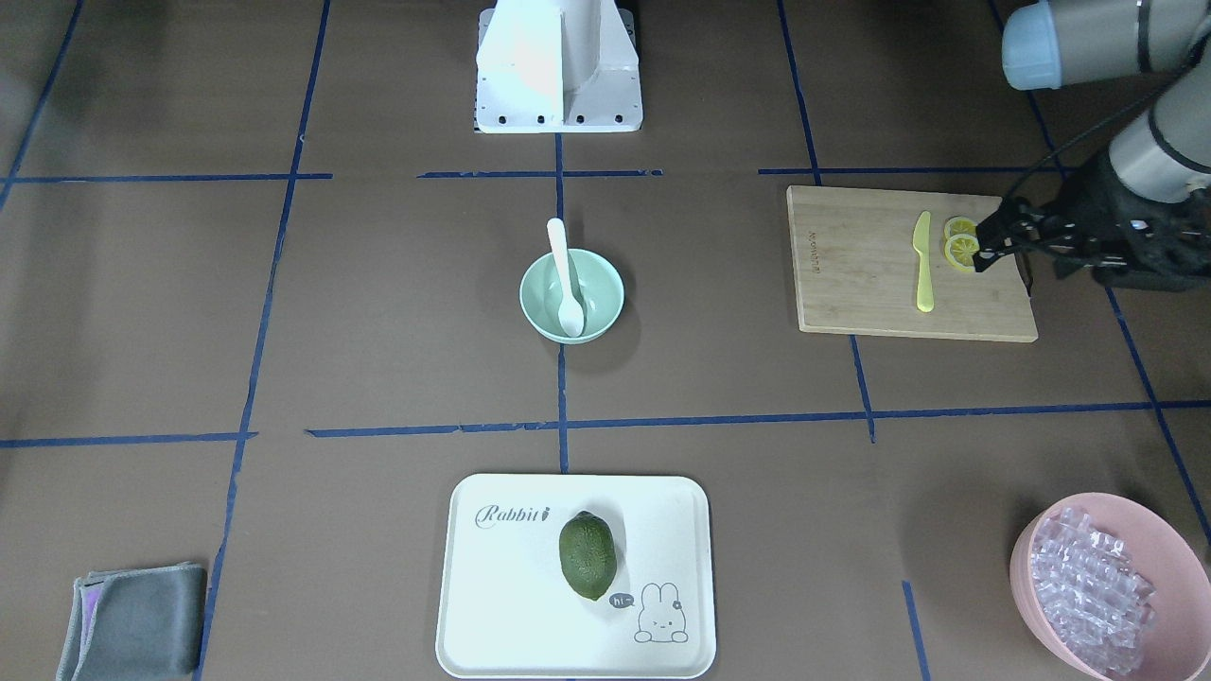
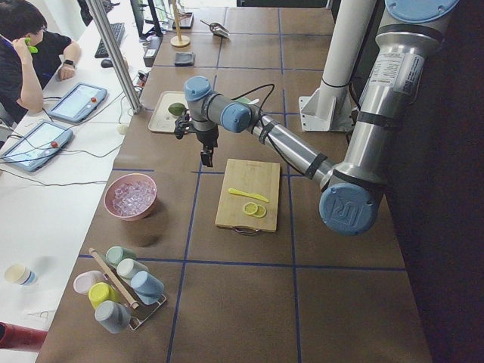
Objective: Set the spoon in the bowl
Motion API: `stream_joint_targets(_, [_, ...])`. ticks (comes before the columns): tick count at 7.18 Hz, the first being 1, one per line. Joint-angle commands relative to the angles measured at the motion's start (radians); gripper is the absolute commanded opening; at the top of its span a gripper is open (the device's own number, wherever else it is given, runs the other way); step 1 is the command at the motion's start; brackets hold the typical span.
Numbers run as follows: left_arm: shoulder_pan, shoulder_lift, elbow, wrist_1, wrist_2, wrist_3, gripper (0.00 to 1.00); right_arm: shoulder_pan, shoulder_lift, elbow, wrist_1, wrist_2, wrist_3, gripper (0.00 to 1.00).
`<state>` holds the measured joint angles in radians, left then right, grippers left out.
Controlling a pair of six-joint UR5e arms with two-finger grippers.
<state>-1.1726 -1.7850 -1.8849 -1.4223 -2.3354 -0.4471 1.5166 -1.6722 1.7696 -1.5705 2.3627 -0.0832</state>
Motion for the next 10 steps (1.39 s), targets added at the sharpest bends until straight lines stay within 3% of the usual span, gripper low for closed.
stream_joint_targets(1, [-0.089, 0.064, 0.064, 0.000, -0.007, 0.184, 1.00, 0.011, -0.009, -0.070, 0.104, 0.003, 0.005, 1.00])
stream_joint_targets(3, [-0.212, 0.076, 0.165, 0.000, -0.044, 0.365, 1.00, 0.011, 0.011, -0.104, 0.116, 0.001, 0.009, 1.00])
stream_joint_targets(5, [-0.341, 0.078, 0.332, -0.009, -0.044, 0.557, 1.00, 0.011, 0.020, -0.069, 0.116, 0.007, 0.112, 1.00])
stream_joint_targets(7, [-0.400, 0.079, 0.449, -0.015, -0.045, 0.685, 1.00, 0.011, 0.017, -0.065, 0.106, 0.071, 0.138, 1.00])
stream_joint_targets(9, [-0.429, 0.142, 0.410, -0.030, -0.044, 0.671, 1.00, 0.011, 0.017, -0.067, 0.106, 0.075, 0.138, 1.00])
stream_joint_targets(10, [-0.433, 0.195, 0.336, -0.029, -0.044, 0.665, 1.00, 0.011, 0.016, -0.067, 0.106, 0.075, 0.138, 1.00])
